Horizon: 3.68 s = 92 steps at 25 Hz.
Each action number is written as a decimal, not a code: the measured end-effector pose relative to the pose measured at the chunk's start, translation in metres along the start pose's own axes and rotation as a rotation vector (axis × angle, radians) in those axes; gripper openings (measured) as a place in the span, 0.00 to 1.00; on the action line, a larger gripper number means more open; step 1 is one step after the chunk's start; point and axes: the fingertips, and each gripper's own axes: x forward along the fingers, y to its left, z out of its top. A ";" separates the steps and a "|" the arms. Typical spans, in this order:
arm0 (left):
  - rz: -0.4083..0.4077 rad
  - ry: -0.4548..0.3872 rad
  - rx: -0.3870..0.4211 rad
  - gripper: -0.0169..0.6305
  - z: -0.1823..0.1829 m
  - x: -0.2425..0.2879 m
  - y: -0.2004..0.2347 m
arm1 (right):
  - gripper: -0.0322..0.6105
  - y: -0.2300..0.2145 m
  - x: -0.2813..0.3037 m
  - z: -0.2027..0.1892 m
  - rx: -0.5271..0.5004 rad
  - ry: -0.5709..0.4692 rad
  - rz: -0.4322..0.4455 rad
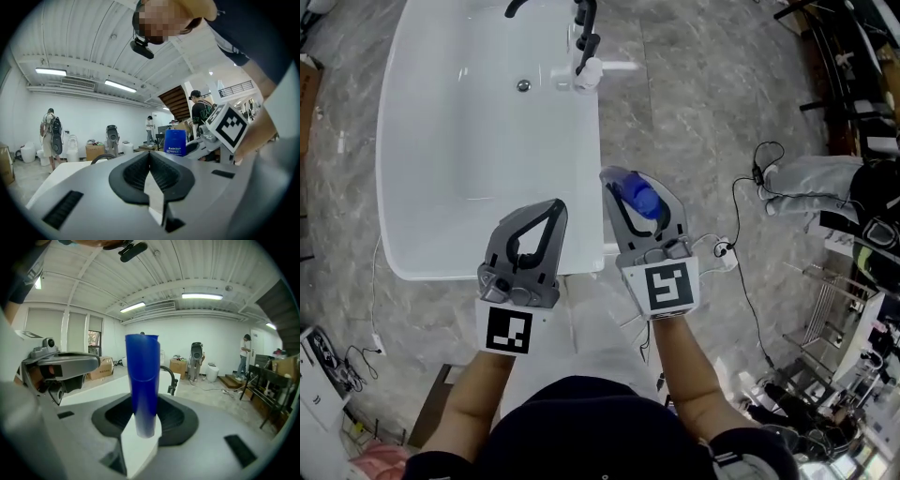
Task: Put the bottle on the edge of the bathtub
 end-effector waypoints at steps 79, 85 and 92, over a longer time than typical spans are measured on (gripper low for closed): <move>-0.077 0.180 -0.141 0.03 -0.175 0.020 -0.006 | 0.29 0.013 0.108 -0.191 -0.047 0.100 0.110; -0.080 0.188 -0.137 0.03 -0.176 0.020 -0.005 | 0.29 0.013 0.112 -0.200 -0.047 0.116 0.117; -0.083 0.195 -0.137 0.03 -0.179 0.019 -0.006 | 0.29 0.014 0.114 -0.202 -0.034 0.114 0.122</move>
